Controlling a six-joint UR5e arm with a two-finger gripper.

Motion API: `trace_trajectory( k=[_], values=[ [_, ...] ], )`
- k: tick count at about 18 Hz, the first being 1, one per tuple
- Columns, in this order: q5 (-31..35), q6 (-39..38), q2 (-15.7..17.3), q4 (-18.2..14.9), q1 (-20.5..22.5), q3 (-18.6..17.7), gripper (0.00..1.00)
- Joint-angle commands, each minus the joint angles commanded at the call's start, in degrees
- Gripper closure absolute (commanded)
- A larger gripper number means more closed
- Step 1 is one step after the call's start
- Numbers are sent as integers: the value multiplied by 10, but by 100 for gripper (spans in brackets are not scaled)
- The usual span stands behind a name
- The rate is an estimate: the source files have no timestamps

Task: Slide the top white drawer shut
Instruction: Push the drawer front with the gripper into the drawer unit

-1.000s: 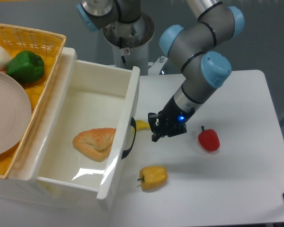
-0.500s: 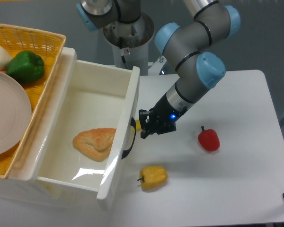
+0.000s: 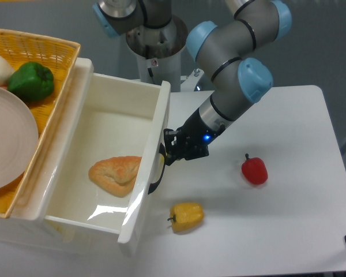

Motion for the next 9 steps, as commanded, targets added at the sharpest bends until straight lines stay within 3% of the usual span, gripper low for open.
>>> trace_trajectory(
  k=[9],
  values=[
    [-9, -12, 8, 0, -11, -3, 100]
  ],
)
